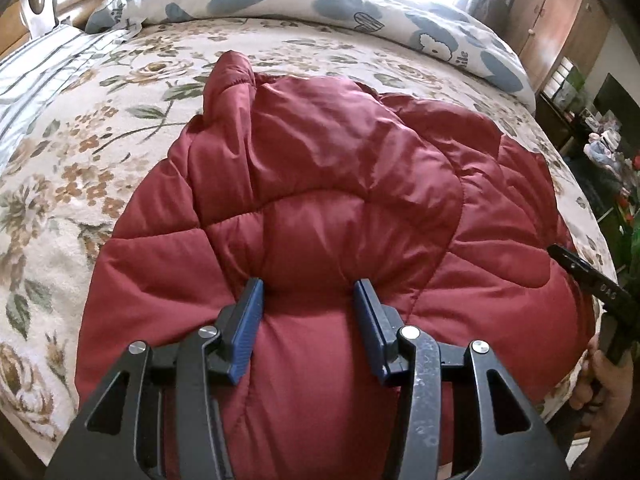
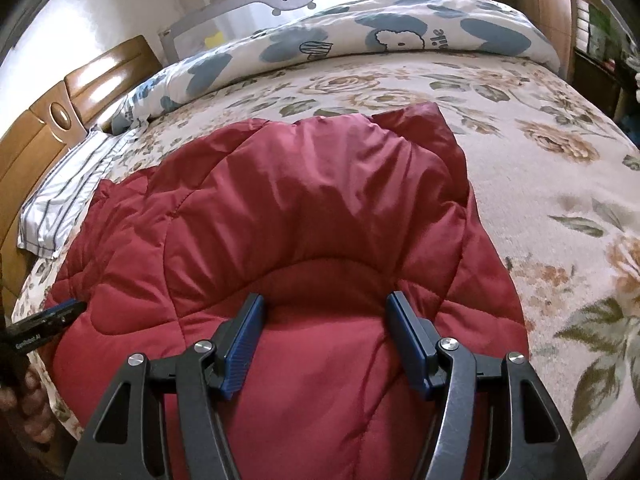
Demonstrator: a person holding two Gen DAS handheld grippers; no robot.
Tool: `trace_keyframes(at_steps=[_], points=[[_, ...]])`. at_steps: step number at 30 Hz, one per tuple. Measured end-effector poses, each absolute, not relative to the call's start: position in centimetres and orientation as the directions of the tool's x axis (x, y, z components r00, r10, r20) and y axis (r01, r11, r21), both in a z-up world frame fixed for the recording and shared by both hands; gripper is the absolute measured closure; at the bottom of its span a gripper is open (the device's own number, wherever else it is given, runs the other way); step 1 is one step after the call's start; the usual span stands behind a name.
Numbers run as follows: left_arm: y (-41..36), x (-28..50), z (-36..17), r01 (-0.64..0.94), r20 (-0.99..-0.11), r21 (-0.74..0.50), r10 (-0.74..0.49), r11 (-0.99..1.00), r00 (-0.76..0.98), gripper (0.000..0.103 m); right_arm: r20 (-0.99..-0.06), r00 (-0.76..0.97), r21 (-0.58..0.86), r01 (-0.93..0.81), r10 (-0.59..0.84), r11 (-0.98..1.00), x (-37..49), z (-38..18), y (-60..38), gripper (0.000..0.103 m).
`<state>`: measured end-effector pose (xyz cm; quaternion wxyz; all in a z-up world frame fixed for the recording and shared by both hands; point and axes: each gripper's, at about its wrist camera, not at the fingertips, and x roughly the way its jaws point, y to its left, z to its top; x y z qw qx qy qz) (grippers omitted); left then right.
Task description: Fold large clothes
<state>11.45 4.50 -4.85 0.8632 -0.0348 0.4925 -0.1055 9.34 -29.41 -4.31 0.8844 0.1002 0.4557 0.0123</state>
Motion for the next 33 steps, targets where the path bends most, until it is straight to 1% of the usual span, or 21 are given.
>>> trace_keyframes(at_steps=[3,5,8,10,14,16,20,21,24,29,33], points=[[4.4,11.3,-4.8,0.148,-0.841,-0.159,-0.213,0.976,0.498,0.057,-0.802,0.585,0.210,0.085,0.122,0.974,8.5,-3.5,-29.6,0.040],[4.3,11.2,-4.8,0.148,-0.840,-0.158,-0.212,0.976,0.500,0.057,-0.790,0.598,0.231,0.090,0.132,0.969,7.5,-2.7,-29.7,0.038],[4.3,11.2,-4.8,0.143,-0.843,-0.155,-0.206,0.977,0.497,0.058,-0.777,0.612,0.242,0.072,0.149,0.968,6.3,-1.7,-29.4,0.038],[4.0,10.6,-3.7,0.129,-0.846,-0.130,-0.178,0.983,0.503,0.058,-0.776,0.611,0.235,0.051,0.156,0.971,5.6,-1.3,-28.9,0.038],[3.4,9.2,-1.8,0.149,-0.838,-0.124,-0.184,0.981,0.513,0.056,-0.777,0.612,0.192,0.008,0.148,0.981,4.8,-0.6,-27.7,0.038],[3.0,8.2,-1.1,0.166,-0.835,-0.156,-0.220,0.974,0.504,0.050,-0.786,0.603,0.167,-0.004,0.135,0.986,4.8,-0.8,-27.4,0.038],[2.0,7.1,-0.1,0.176,-0.832,-0.161,-0.229,0.971,0.505,0.049,-0.821,0.558,0.152,0.005,0.124,0.988,5.1,-2.9,-27.7,0.037],[1.8,7.1,0.0,0.174,-0.835,-0.155,-0.223,0.973,0.503,0.047,-0.824,0.552,0.159,0.011,0.126,0.987,5.1,-3.4,-27.9,0.037],[1.2,7.1,-0.7,0.170,-0.854,-0.115,-0.185,0.979,0.486,0.036,-0.823,0.552,0.175,0.024,0.133,0.984,4.7,-4.2,-28.7,0.036],[-0.1,7.7,-3.4,0.179,-0.869,-0.030,-0.114,0.983,0.482,0.029,-0.814,0.560,0.207,0.036,0.152,0.978,4.2,-4.9,-29.1,0.035],[-0.4,8.2,-3.9,0.169,-0.867,-0.016,-0.098,0.985,0.488,0.026,-0.807,0.572,0.207,0.039,0.148,0.977,3.8,-4.9,-29.0,0.035]])
